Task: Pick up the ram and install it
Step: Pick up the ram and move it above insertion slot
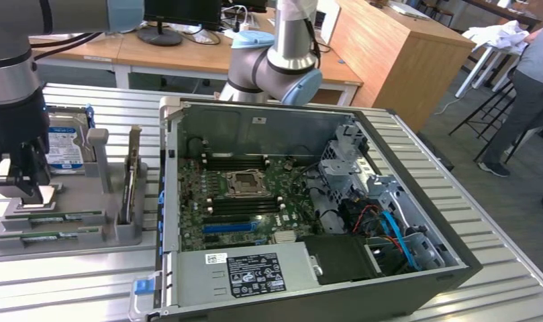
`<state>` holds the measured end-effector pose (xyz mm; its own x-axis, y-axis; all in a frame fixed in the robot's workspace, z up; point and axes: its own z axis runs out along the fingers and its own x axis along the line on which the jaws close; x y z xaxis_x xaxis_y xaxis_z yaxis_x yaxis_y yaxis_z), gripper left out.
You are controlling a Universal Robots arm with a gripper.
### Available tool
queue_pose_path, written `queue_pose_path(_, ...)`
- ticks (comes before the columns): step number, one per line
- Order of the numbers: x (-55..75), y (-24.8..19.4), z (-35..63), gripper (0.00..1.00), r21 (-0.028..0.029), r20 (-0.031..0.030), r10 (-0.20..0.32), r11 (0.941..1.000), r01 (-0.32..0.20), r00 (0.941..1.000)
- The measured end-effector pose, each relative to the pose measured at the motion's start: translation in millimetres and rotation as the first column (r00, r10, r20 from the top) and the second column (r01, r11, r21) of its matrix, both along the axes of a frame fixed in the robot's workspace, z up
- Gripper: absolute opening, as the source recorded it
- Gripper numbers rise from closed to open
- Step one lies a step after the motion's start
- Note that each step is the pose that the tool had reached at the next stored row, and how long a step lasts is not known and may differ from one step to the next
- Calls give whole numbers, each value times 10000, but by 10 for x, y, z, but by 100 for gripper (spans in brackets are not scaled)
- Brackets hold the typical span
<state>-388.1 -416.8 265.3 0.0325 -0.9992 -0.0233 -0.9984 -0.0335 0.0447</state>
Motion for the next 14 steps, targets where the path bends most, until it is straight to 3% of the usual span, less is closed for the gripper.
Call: queue_pose_path(14, 0, -177, 0, 43, 0, 0, 0, 10000, 0, 10000)
